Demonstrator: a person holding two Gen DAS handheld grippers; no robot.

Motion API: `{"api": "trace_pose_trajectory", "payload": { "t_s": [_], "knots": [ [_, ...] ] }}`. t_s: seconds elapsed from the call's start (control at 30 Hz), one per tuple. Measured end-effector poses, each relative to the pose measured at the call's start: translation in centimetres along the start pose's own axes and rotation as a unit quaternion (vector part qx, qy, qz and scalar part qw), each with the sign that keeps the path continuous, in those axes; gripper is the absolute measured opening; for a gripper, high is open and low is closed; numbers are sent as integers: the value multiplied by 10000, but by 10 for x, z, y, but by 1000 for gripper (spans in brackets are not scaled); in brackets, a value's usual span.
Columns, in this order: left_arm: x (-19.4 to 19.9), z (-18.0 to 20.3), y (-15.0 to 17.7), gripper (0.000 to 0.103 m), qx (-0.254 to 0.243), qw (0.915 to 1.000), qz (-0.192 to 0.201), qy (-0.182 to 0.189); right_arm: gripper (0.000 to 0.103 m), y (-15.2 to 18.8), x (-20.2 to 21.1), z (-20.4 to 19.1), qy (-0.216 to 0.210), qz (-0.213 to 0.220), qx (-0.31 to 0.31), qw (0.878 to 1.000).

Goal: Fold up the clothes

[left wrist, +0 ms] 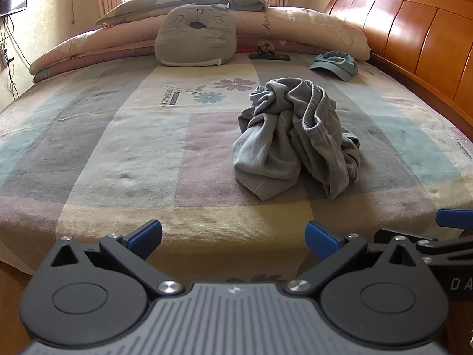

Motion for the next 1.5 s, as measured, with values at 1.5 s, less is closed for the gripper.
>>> {"api": "trace_pose_trajectory", "payload": {
  "t_s": [1.5],
  "knots": [
    [-40, -3, -19, 102, 85, 9998, -185, 20, 103, -22, -40, 6, -60, -175, -60, 9998]
  ]
}}
Point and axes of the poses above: each gripper's, at about its wrist camera, not at the fingertips, and x roughly against the way its jaws point, z to its right, y to its underside, the point moved 4 cm from there along -x, roughly the way its jaws point, and after that the axes turned 4 degrees about -x, right-handed, at the moved point
